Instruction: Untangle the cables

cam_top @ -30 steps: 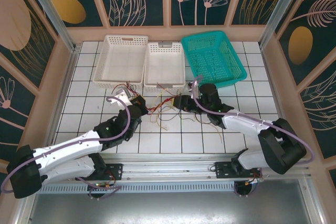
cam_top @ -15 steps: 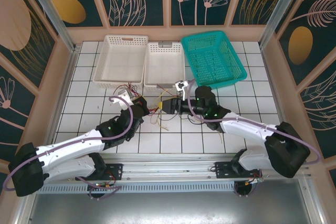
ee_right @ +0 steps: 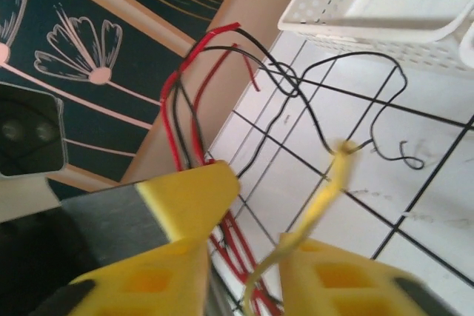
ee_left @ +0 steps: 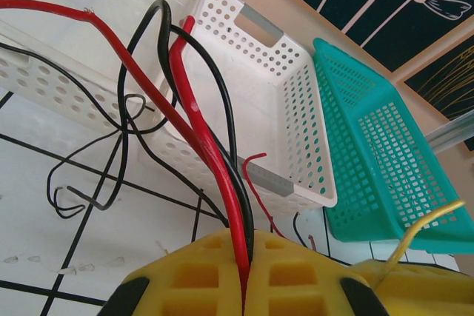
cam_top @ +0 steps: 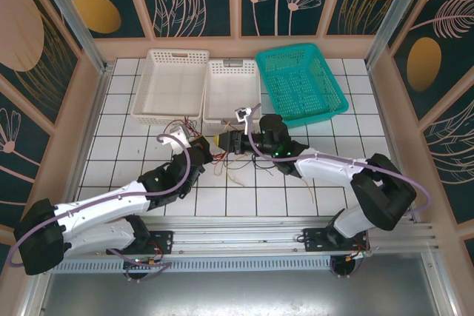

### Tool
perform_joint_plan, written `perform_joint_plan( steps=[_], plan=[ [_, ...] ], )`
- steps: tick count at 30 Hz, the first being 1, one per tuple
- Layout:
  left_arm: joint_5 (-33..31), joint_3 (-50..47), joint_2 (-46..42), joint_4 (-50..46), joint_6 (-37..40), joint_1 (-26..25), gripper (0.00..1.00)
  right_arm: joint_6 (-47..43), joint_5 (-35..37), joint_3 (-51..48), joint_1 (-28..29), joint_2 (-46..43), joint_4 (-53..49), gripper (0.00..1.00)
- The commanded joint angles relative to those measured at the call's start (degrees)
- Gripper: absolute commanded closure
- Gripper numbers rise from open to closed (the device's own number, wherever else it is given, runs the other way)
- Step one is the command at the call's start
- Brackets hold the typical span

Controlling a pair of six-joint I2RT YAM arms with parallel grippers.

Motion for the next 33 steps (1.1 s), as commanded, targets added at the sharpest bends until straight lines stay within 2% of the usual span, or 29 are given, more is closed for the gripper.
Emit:
perform_joint_plan(
  steps=[1, 2, 3, 6, 14, 21, 26, 33],
  plan=[
    [0.08, 0.84, -1.77, 1.08, 0.42, -0.24, 1.0, -0.99, 3.32, 3.03, -0.07, 0.1, -1.83, 0.9],
    [0.04, 0.77, -2.05, 0.76, 0.56, -0.24, 1.0, -1.54, 4.68, 3.26, -0.35, -0.38, -3.35, 0.98],
    [-0.06, 0.55, -2.21, 0.41, 0.65, -0.19, 1.0, -2.04, 6.38, 3.37, -0.74, -1.12, -4.87, 1.0],
    [-0.28, -0.19, -2.74, -0.27, 0.93, -0.24, 1.0, -2.49, 9.25, 3.39, -2.9, -2.97, -8.36, 1.0],
    [-0.27, -2.47, -3.57, -2.04, 1.24, -0.19, 1.0, 0.46, 8.29, -0.21, -12.26, -8.54, -8.87, 1.0],
    [-1.17, -3.83, -4.8, -6.02, 2.93, -0.24, 1.0, 1.99, 11.0, -2.62, -20.87, -15.27, -12.64, 1.0],
    [-2.93, -4.93, -7.75, -9.51, 3.67, -0.2, 1.0, 2.38, 11.64, -4.31, -26.77, -19.44, -14.83, 1.0],
    [-6.48, -5.56, -13.81, -15.8, 5.61, -0.2, 1.0, 1.43, 13.69, -5.4, -31.9, -23.74, -18.93, 1.0]
  ],
)
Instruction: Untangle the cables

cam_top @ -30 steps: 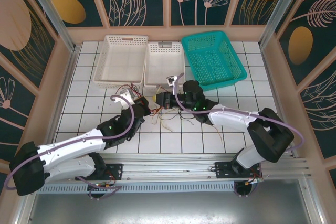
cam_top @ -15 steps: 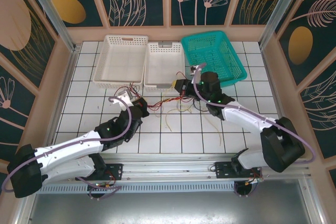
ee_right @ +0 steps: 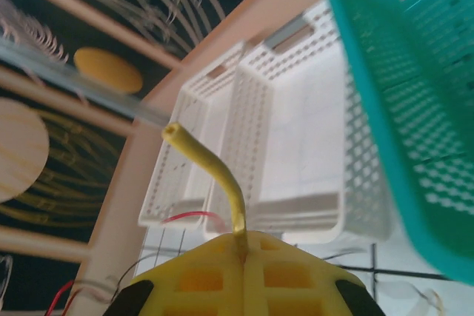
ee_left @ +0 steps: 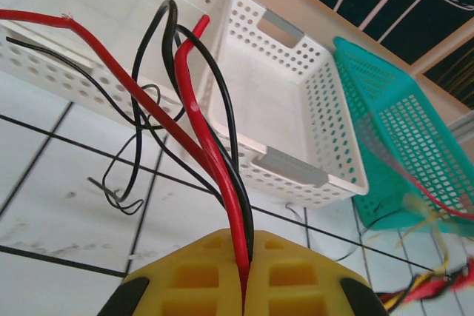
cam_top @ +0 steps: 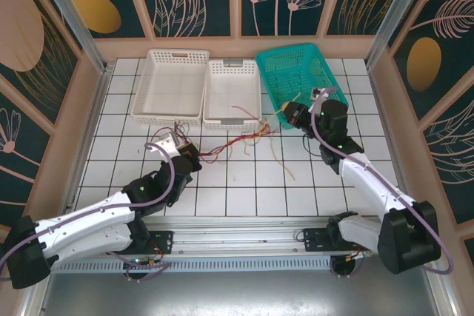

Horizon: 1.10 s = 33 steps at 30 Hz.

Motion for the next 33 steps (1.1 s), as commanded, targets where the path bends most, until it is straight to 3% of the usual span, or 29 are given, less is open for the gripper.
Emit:
perform_joint_plan(
  steps=[1, 9, 22, 28, 31, 33],
  plan=[
    [-5.13, -0.93, -2.96, -7.83, 2.76, 0.1, 1.0, -0.49, 5.31, -0.78, -2.87, -3.12, -1.67, 1.0],
    [-8.06, -0.97, -6.96, -12.26, 4.42, 0.11, 1.0, -1.24, 11.79, -0.46, -7.52, -7.61, -8.88, 1.0],
    [-16.32, 2.15, -14.33, -22.7, 6.63, 0.19, 1.0, -0.37, 16.61, -0.46, -19.94, -13.64, -18.65, 1.0],
    [-17.79, 2.5, -13.32, -23.98, 5.72, 0.26, 1.0, -1.02, 14.36, -0.23, -21.51, -13.67, -18.55, 1.0],
    [-19.32, 3.43, -11.86, -26.69, 3.8, 0.18, 1.0, -2.61, 18.83, 1.41, -21.73, -14.42, -21.03, 1.0],
    [-18.58, 3.03, -11.66, -26.03, 3.78, 0.21, 1.0, -2.25, 18.02, 1.21, -21.98, -15.46, -20.25, 1.0]
  ],
)
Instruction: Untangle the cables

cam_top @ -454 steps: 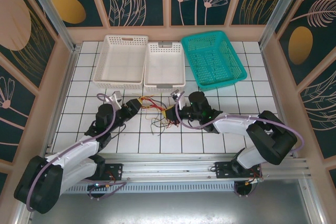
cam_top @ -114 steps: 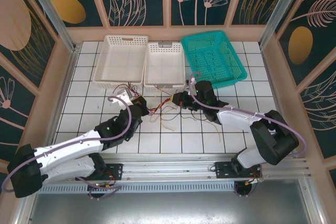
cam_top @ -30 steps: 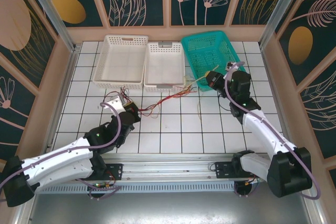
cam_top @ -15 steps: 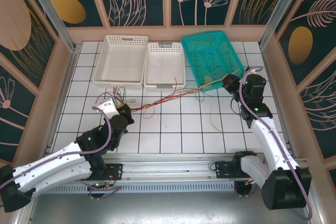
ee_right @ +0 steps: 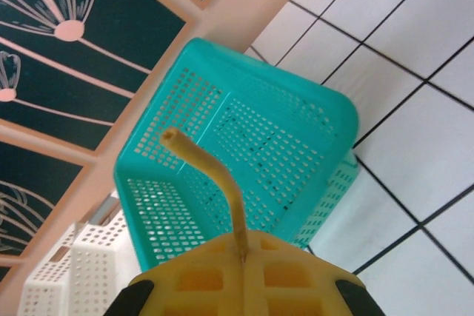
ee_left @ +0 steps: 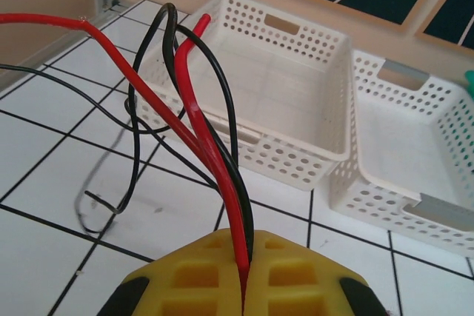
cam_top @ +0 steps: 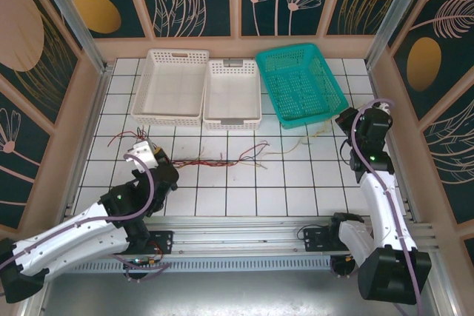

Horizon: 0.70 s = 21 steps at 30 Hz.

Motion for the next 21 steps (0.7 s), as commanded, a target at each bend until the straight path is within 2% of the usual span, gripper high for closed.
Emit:
perform_joint_plan(
  steps=[1, 8, 12, 21],
  plan=[
    [-1.96, 1.09, 0.36, -0.62, -0.63, 0.28, 1.0, -0.63, 1.5, 1.55, -0.53, -2.44, -0.05, 1.0],
    [-0.57, 0.67, 3.85, 3.37, -0.55, 0.22, 1.0, 0.1, 2.27, 0.82, -0.63, -5.2, 0.97, 1.0],
    [1.34, 0.3, 6.45, 7.32, 0.43, 0.21, 1.0, 0.76, -1.72, -0.64, -0.55, -8.15, 5.81, 1.0],
    [6.5, 0.71, 12.33, 17.24, 3.97, 0.2, 1.0, 2.35, -8.93, 5.48, -0.2, -0.38, 8.32, 1.0]
  ],
)
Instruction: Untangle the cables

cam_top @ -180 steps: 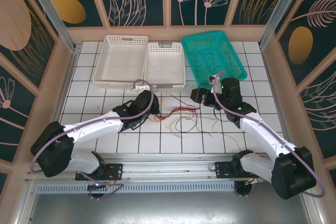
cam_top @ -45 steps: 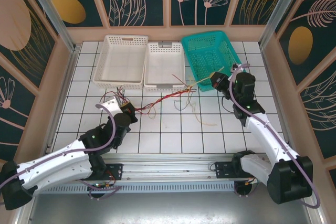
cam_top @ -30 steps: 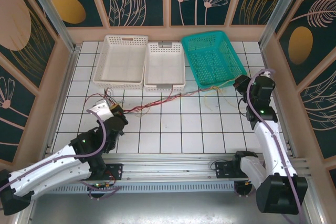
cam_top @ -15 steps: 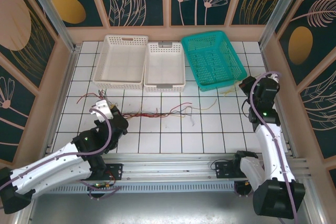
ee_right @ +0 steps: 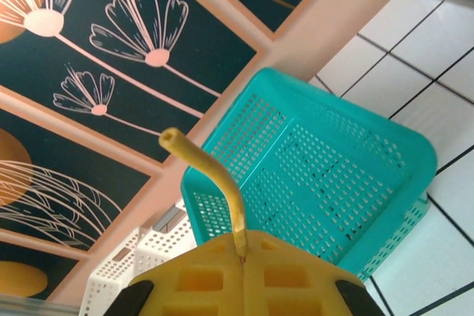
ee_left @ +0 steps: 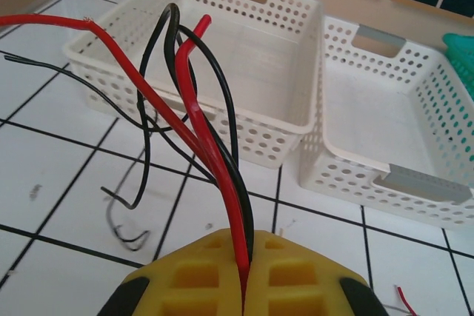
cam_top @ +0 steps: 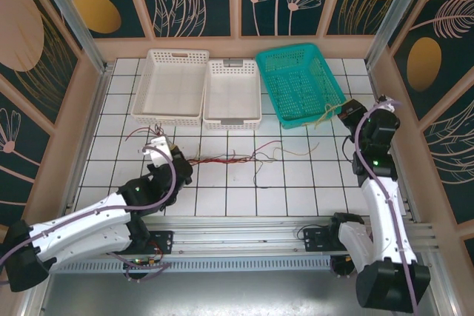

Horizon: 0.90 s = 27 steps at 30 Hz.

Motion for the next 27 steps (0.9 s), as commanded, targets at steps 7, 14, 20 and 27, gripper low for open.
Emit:
perform_joint_plan(
  steps=[7, 14, 20, 27],
  plan=[
    [5.22, 1.96, 4.86, 9.53, 2.41, 0.25, 1.0, 1.03, 2.52, 8.18, 4.45, 10.48, 6.71, 1.0],
    [7.46, 2.59, 8.25, 11.57, 1.73, 0.27, 1.0, -0.84, 8.42, 14.8, 8.93, 20.56, 8.47, 1.0],
    [8.68, 2.31, 8.78, 12.71, 1.36, 0.21, 1.0, -1.79, 7.79, 23.04, 8.9, 31.89, 7.46, 1.0],
    [10.13, 1.85, 9.23, 13.29, 0.31, 0.28, 1.0, -2.14, 5.75, 34.31, 8.6, 46.3, 2.28, 1.0]
  ],
)
